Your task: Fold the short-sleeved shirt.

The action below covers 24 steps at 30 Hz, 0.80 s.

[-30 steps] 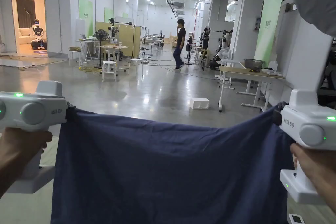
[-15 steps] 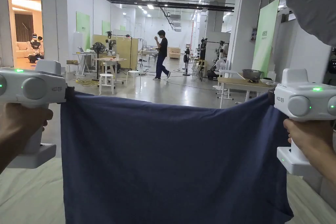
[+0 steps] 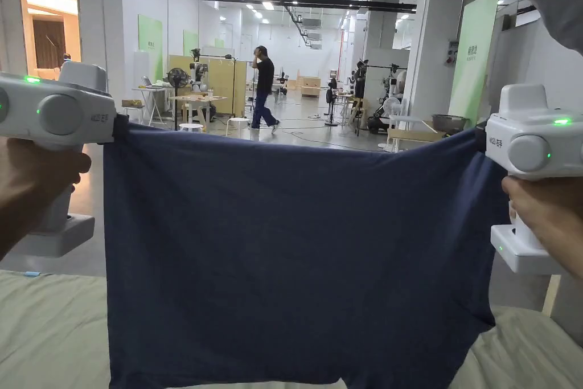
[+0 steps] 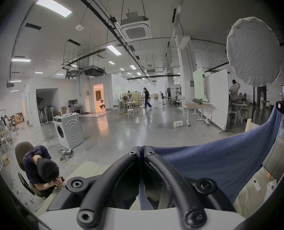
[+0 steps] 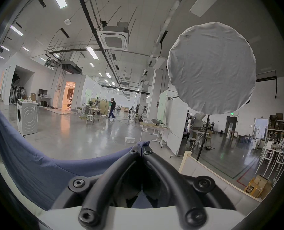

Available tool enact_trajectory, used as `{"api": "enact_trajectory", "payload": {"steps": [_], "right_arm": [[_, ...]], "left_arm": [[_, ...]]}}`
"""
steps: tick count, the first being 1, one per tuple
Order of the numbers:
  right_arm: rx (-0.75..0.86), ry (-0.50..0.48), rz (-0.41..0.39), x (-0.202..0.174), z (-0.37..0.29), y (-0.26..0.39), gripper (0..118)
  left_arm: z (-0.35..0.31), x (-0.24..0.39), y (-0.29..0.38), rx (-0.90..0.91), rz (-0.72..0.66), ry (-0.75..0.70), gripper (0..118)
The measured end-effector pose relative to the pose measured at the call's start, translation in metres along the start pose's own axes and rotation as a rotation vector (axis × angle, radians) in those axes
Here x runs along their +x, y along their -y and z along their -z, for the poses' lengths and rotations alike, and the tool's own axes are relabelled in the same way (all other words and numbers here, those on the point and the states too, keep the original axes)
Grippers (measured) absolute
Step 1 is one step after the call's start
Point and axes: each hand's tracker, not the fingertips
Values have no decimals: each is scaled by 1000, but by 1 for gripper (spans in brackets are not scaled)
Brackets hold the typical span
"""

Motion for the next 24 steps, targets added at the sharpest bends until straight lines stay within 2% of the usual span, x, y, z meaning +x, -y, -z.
{"api": "enact_trajectory", "payload": {"steps": [11, 17, 24], "right_arm": [[-62, -27, -16, 4, -66, 62, 0], [-89, -34, -3, 15, -134, 88, 0], [-120, -66, -34, 28, -216, 131, 0]], "left_arm": [[-39, 12, 72, -81, -10, 48, 4], [-90, 7, 112, -117, -40, 64, 4], [-166, -5, 159, -126, -49, 85, 4]]}}
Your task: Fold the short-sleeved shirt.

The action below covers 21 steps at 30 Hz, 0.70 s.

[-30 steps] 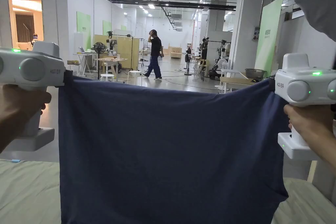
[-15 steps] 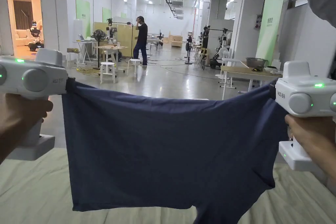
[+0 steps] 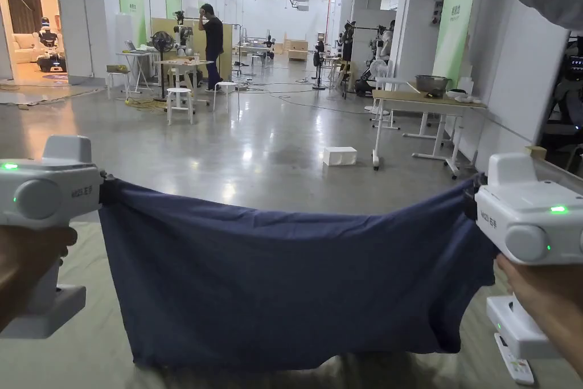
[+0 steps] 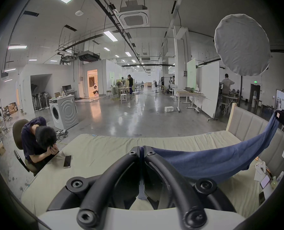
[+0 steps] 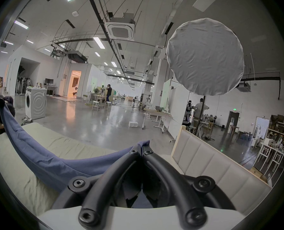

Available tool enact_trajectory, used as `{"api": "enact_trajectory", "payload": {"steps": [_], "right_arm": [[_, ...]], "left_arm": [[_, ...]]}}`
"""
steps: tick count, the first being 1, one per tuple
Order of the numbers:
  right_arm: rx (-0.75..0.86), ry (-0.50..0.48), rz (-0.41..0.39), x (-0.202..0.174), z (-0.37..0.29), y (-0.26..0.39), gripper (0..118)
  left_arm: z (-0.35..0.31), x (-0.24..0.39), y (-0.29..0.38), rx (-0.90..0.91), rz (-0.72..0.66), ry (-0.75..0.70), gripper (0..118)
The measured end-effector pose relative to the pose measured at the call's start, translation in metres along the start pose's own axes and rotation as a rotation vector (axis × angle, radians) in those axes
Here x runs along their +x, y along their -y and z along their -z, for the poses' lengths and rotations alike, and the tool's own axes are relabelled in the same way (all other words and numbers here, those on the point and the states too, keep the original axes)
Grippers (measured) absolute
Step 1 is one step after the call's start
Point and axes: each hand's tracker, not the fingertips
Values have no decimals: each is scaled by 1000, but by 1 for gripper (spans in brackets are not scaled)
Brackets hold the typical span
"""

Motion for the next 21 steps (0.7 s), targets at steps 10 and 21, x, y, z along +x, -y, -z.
{"api": "enact_trajectory", "payload": {"steps": [10, 21], "right_arm": [[-163, -62, 17, 2, -111, 119, 0], [-437, -175, -54, -8, -208, 228, 0]], "left_arm": [[-77, -12, 129, -102, 0, 37, 4], [-152, -13, 269, -314, -17, 64, 4]]}}
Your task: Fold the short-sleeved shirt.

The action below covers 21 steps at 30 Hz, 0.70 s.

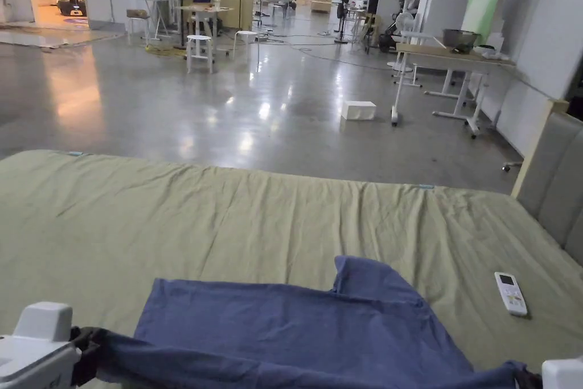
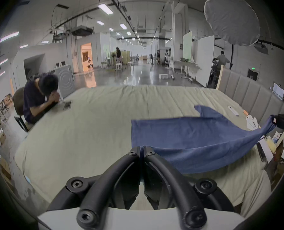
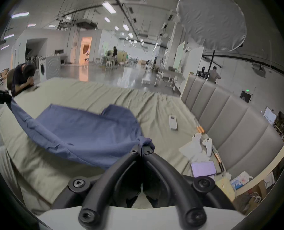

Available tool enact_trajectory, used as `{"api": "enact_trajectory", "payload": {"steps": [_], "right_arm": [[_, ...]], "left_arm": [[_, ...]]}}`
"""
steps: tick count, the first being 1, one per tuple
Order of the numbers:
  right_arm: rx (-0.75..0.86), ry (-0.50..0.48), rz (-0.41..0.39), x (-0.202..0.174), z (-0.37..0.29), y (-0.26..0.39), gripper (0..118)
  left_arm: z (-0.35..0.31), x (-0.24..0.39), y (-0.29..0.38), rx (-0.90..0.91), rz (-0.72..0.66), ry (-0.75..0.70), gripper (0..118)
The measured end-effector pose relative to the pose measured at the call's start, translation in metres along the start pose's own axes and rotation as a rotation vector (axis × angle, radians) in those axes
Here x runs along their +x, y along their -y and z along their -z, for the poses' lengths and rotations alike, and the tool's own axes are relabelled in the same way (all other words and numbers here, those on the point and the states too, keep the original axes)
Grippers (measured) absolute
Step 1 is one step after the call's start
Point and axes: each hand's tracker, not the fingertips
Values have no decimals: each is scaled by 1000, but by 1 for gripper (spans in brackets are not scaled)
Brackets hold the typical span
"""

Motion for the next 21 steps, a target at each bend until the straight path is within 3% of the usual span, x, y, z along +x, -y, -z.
{"api": "enact_trajectory", "payload": {"steps": [9, 21], "right_arm": [[-243, -92, -51, -22, 18, 76, 0], [-435, -144, -119, -20, 59, 130, 0]], "left_arm": [[7, -7, 76, -204, -1, 16, 4], [46, -22, 115, -443, 53, 67, 4]]}}
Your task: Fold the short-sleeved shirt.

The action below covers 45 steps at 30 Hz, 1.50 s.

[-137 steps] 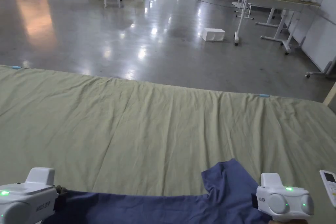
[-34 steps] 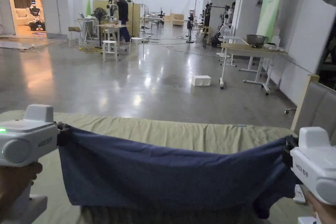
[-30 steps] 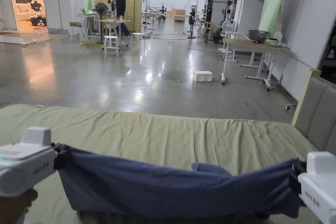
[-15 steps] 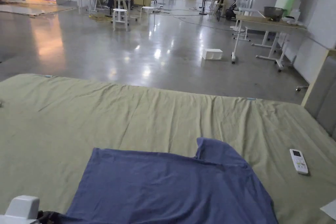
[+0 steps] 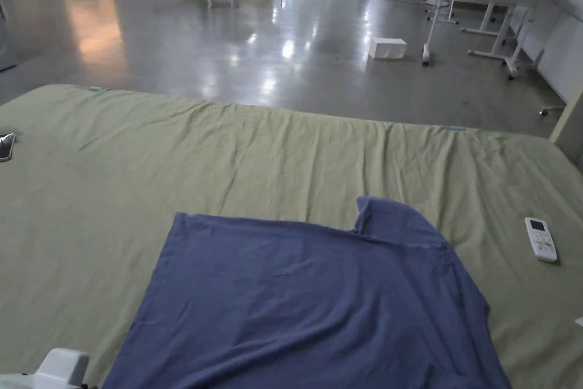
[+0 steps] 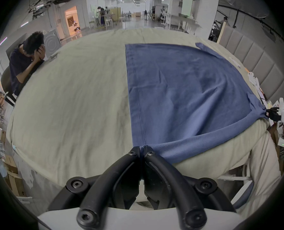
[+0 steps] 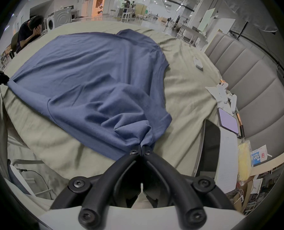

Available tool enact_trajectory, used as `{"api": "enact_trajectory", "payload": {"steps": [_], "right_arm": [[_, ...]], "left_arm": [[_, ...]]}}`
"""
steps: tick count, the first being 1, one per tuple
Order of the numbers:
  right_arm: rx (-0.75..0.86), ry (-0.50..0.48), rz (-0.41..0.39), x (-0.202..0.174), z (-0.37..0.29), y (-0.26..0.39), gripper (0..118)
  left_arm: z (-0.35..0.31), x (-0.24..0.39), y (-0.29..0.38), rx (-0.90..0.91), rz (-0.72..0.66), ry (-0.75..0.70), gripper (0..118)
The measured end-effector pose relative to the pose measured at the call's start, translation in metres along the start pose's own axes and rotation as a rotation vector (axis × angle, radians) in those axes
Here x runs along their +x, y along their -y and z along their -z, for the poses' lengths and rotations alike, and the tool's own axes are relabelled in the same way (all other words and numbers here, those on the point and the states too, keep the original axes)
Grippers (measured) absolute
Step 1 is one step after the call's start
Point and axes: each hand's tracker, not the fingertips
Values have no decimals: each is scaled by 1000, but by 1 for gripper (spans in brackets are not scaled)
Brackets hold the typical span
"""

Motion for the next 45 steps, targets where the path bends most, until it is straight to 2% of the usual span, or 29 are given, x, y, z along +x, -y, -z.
{"api": "enact_trajectory", "payload": {"steps": [7, 8, 10, 11, 14, 16, 17, 21, 25, 28, 30, 31, 32, 33, 34, 35, 37, 38, 41, 42, 45], "right_arm": [[-12, 2, -26, -5, 15, 6, 3], [-3, 14, -24, -6, 15, 6, 13], [-16, 63, -9, -10, 10, 2, 38], [-6, 99, 10, -10, 5, 0, 52], [82, 83, 124, -8, -17, -13, 76], [159, 90, 176, -8, -33, -26, 86], [217, 92, 193, -9, -43, -35, 88], [405, 106, 282, -17, -70, -72, 88], [564, 125, 354, -32, -82, -101, 82], [670, 152, 367, -47, -87, -115, 54], [725, 172, 375, -57, -88, -123, 29], [746, 185, 366, -61, -88, -125, 22], [759, 192, 361, -66, -89, -129, 16], [797, 191, 344, -70, -90, -131, 11], [793, 183, 348, -73, -89, -133, 5], [800, 190, 342, -76, -89, -135, 1], [840, 209, 323, -80, -92, -137, 0], [856, 223, 304, -82, -94, -139, 0], [849, 219, 318, -82, -94, -139, 0], [839, 202, 335, -82, -93, -139, 0], [849, 211, 318, -82, -92, -140, 0]], "left_arm": [[16, 4, 2, -51, 16, 14, 4], [17, 6, 1, -52, 21, 12, 5], [15, 9, 1, -42, 33, -1, 16], [12, 9, 1, -33, 37, -29, 32], [2, 14, -5, 23, 15, -51, 68], [-10, 17, -11, 111, -28, -16, 68], [-15, 22, -16, 156, -49, 3, 68], [-35, 41, -39, 332, -76, 9, 68], [-54, 64, -60, 514, -79, -47, 68], [-69, 81, -70, 625, -100, -125, 66], [-76, 89, -74, 683, -130, -140, 53], [-82, 92, -76, 697, -139, -141, 40], [-84, 96, -77, 709, -138, -148, 19], [-86, 99, -78, 719, -138, -157, 14], [-88, 100, -78, 718, -137, -161, 14], [-85, 95, -80, 722, -139, -154, 5], [-89, 95, -80, 733, -132, -136, 4], [-91, 96, -80, 742, -121, -136, 0], [-90, 94, -83, 726, -61, -162, 0], [-90, 92, -84, 721, -66, -153, 0], [-89, 81, -82, 687, -103, -112, 0]]}}
